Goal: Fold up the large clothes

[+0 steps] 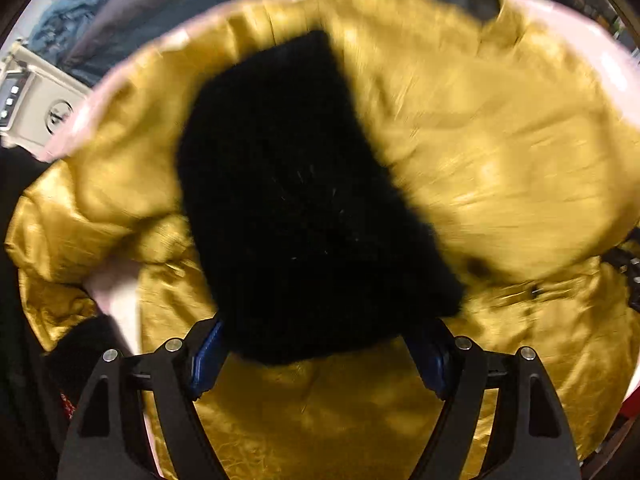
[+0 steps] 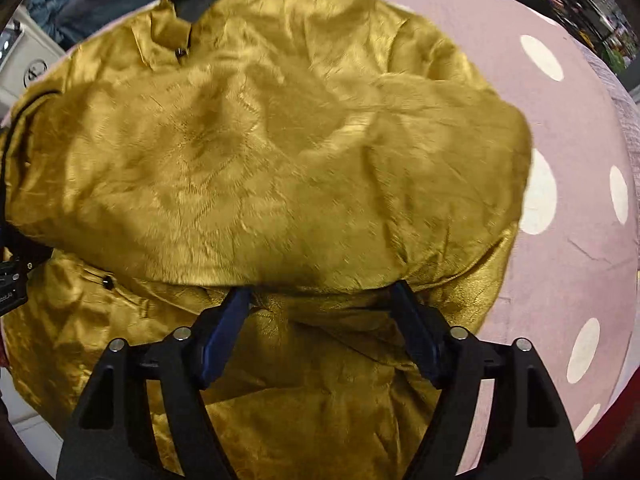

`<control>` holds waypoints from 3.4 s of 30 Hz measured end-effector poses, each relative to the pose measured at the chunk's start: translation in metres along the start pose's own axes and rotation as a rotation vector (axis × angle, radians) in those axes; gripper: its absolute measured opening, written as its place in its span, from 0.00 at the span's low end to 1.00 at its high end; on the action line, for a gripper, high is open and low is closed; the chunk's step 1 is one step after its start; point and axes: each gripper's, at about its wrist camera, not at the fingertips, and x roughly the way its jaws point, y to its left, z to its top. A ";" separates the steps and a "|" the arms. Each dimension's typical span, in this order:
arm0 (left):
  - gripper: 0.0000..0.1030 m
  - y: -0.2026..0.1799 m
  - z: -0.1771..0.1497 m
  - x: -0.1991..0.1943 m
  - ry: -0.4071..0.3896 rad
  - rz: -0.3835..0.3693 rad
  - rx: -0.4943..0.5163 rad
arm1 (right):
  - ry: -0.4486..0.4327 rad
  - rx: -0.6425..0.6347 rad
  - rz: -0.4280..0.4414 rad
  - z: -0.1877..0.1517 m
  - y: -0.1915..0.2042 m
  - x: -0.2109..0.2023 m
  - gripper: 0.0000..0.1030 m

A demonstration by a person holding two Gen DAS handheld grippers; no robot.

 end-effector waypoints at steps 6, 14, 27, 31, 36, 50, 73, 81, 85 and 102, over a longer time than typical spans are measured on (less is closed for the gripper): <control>0.95 0.012 0.006 0.020 0.041 0.000 -0.045 | 0.029 -0.098 -0.108 0.001 0.020 0.020 0.95; 0.96 0.025 0.006 0.026 0.051 -0.057 -0.087 | 0.041 -0.009 -0.087 0.008 0.010 0.027 0.96; 0.94 0.051 -0.026 -0.017 -0.078 0.007 -0.129 | -0.002 0.037 -0.083 0.012 0.018 -0.015 0.95; 0.94 0.081 -0.067 -0.037 -0.145 -0.017 -0.214 | -0.091 0.017 -0.044 -0.004 0.026 -0.048 0.95; 0.94 0.124 -0.134 -0.041 -0.159 -0.020 -0.353 | -0.116 -0.044 0.001 -0.040 0.049 -0.068 0.95; 0.94 0.177 -0.204 -0.039 -0.261 0.379 -0.134 | -0.107 -0.183 0.074 -0.068 0.101 -0.087 0.95; 0.06 0.359 -0.105 -0.303 -0.714 -0.110 -0.530 | -0.109 -0.044 0.124 -0.063 0.069 -0.094 0.95; 0.06 0.369 -0.068 -0.319 -0.689 -0.179 -0.561 | -0.108 0.000 0.176 -0.064 0.058 -0.094 0.95; 0.06 0.291 -0.049 -0.297 -0.606 -0.249 -0.430 | -0.096 0.040 0.184 -0.065 0.045 -0.090 0.95; 0.07 -0.032 0.071 -0.217 -0.420 -0.414 0.084 | -0.087 0.268 0.205 -0.080 -0.028 -0.082 0.95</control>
